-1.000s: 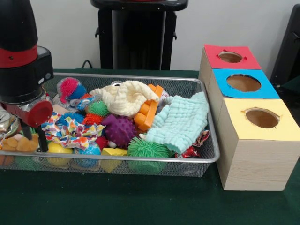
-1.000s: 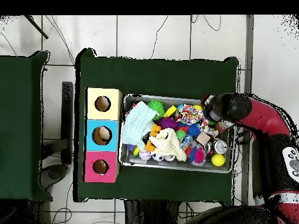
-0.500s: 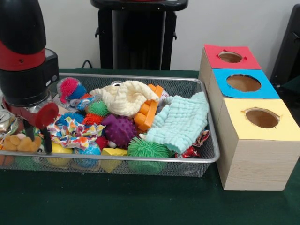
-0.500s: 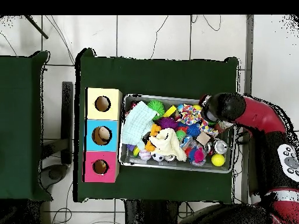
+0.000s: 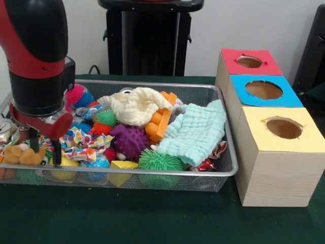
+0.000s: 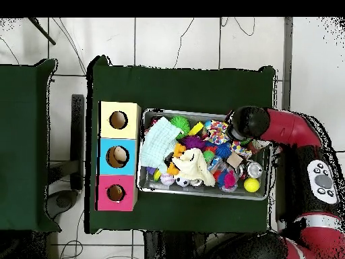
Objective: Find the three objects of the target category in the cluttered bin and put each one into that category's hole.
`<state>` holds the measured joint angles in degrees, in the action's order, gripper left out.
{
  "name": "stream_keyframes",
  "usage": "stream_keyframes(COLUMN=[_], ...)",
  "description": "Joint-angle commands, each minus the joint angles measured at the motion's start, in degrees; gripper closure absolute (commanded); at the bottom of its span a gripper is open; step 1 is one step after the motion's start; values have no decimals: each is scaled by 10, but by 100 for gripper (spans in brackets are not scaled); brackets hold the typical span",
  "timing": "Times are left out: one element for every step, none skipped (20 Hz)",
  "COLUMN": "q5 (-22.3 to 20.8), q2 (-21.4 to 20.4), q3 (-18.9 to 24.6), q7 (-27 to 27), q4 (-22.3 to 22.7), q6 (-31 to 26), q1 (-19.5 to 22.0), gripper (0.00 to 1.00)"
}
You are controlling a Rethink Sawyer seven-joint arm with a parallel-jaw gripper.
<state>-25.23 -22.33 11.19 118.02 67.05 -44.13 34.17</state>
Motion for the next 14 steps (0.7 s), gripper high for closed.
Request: stream_keyframes(q5=[-37, -38, -39, -40, -40, -41, -41, -40, -38, -36, -35, -32, -32, -27], q2=[-1, -5, -8, -14, -17, -23, -28, -31, -32, -34, -34, -35, -36, -39], q3=[-31, -38, -44, -51, -57, -64, -72, -77, -81, -85, -89, -92, -98, -100], q7=[16, 19, 23, 27, 34, 38, 43, 44, 46, 48, 49, 48, 53, 53], q4=[-15, -17, -20, -19, -18, -18, -18, -19, -20, -18, -19, -23, -24, -25], q6=[15, 7, 5, 7, 11, 12, 12, 13, 13, 15, 16, 14, 13, 10], q1=[-24, -28, -33, -37, -41, -46, -51, -54, -57, -60, -63, -64, -69, -69], gripper=[0, 0, 0, 0, 0, 0, 0, 0, 0, 0, 0, 0, 0, 0])
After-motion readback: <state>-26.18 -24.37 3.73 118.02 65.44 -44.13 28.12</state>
